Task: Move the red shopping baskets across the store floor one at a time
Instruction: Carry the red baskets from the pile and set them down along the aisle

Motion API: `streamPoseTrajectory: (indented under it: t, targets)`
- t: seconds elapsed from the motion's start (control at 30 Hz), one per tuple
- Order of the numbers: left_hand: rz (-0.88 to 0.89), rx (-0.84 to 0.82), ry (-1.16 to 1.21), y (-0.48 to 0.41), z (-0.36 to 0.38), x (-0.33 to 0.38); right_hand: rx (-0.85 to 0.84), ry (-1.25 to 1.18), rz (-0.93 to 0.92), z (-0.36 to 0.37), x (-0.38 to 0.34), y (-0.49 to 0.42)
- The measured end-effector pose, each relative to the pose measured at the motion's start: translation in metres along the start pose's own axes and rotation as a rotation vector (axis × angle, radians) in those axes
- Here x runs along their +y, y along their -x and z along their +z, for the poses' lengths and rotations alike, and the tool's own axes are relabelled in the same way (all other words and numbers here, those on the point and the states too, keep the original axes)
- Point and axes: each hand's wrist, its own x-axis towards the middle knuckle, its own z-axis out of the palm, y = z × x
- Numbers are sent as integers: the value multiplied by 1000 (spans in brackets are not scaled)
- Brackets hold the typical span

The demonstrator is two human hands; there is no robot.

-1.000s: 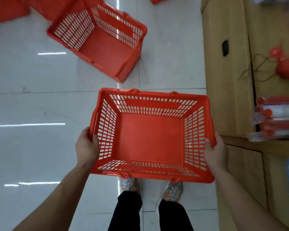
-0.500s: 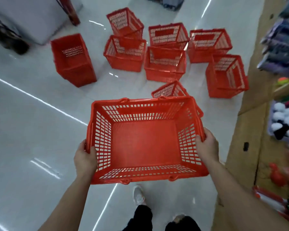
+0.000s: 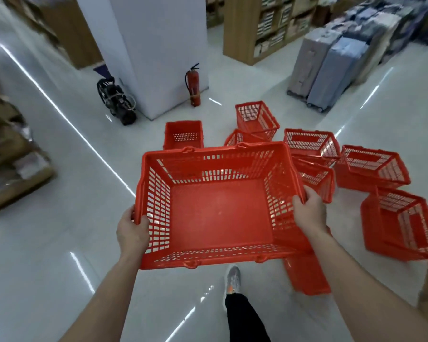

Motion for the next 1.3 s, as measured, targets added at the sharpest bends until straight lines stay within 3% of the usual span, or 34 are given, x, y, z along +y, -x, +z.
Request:
streamPoseTrajectory:
  t: [0.47,1.0,1.3]
  targets:
    - [-84,194,32,-239,63,125,-155,-27,-137,172,-165,-280]
    - [-214,242,159,-553,138,158,-256,92,-207,410,-326,-525]
    - [-414,291,118,-639,204,146,-430,201,-238,541,-355,-653]
